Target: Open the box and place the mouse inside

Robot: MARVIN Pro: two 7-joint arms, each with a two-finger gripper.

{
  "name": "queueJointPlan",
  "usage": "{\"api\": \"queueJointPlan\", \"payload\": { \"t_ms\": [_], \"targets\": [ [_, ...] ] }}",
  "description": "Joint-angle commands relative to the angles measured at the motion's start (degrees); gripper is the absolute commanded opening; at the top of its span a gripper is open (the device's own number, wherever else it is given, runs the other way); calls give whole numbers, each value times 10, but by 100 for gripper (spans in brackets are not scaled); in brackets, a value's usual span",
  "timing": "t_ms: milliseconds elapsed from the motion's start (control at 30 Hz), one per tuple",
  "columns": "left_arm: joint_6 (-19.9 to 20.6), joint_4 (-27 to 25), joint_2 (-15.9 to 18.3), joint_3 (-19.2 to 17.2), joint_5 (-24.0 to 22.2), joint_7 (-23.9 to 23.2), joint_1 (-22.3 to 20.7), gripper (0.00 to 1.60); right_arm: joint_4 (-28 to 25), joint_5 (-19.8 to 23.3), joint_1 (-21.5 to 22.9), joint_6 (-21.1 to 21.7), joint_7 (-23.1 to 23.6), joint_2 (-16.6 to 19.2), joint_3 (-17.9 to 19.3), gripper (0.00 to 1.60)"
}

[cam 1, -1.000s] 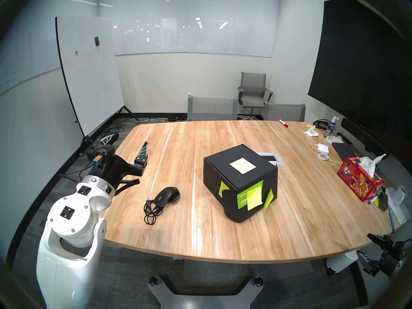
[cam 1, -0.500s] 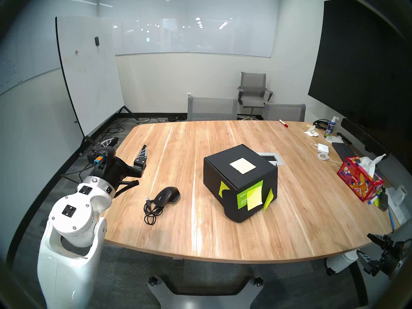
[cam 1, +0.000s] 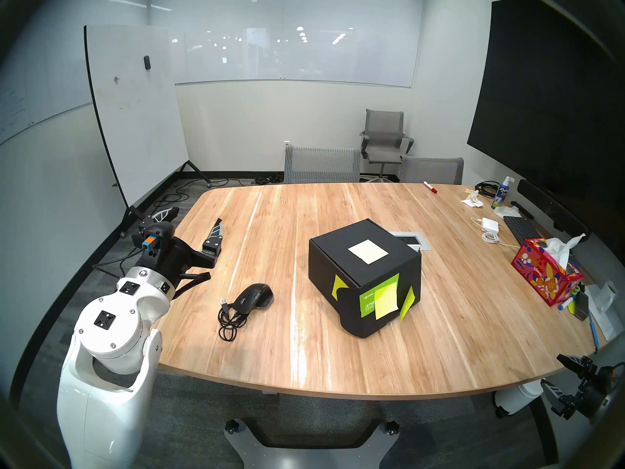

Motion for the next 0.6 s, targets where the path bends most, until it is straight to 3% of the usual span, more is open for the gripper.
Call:
{"api": "queueJointPlan", "payload": {
  "t_ms": [0, 233, 567],
  "targets": [
    [50, -11, 22, 9, 7, -12, -17, 160, -3, 3, -1, 0, 0, -1, 5, 160],
    [99, 3, 53, 10, -11, -62, -48, 160, -3, 2, 1, 0, 1, -2, 6, 160],
    [104, 36, 66, 2, -36, -113, -54, 160, -3, 0, 2, 1, 3, -3, 7, 160]
  ]
}}
